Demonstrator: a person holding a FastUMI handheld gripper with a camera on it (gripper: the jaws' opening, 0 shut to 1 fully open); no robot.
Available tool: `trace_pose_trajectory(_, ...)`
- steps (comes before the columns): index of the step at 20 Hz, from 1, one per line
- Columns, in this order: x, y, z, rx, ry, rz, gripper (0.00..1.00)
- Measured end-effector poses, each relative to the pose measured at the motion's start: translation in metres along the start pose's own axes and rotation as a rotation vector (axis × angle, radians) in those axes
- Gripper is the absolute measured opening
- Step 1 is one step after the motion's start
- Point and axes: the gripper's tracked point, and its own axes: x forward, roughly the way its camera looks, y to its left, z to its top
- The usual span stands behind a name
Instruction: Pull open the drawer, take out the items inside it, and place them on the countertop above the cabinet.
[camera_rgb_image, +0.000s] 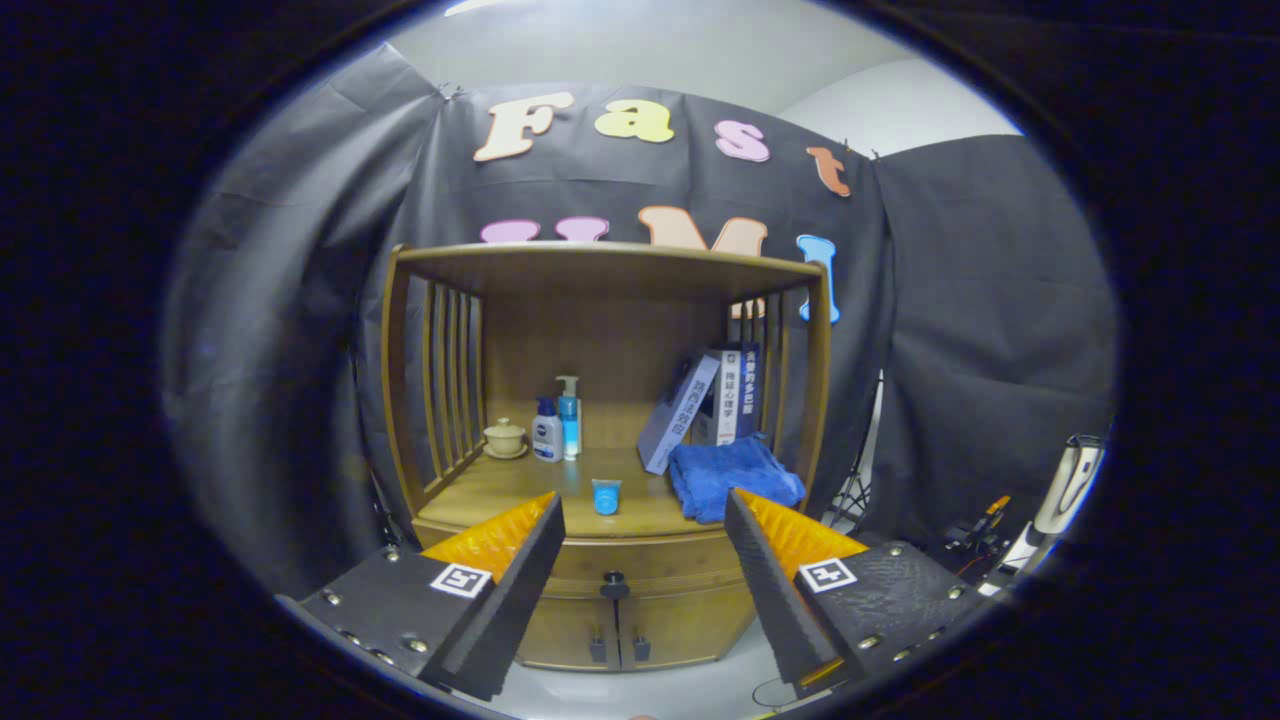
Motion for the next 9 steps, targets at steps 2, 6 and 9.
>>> trace_pose_trajectory(2,-0.016,-0.008,0.011,0.013,0.003,0.015,0.96)
trace_pose_trajectory(6,-0.047,-0.019,0.02,0.039,0.011,0.055,0.96)
trace_pose_trajectory(9,-0.066,-0.037,0.013,0.04,0.007,0.05,0.96)
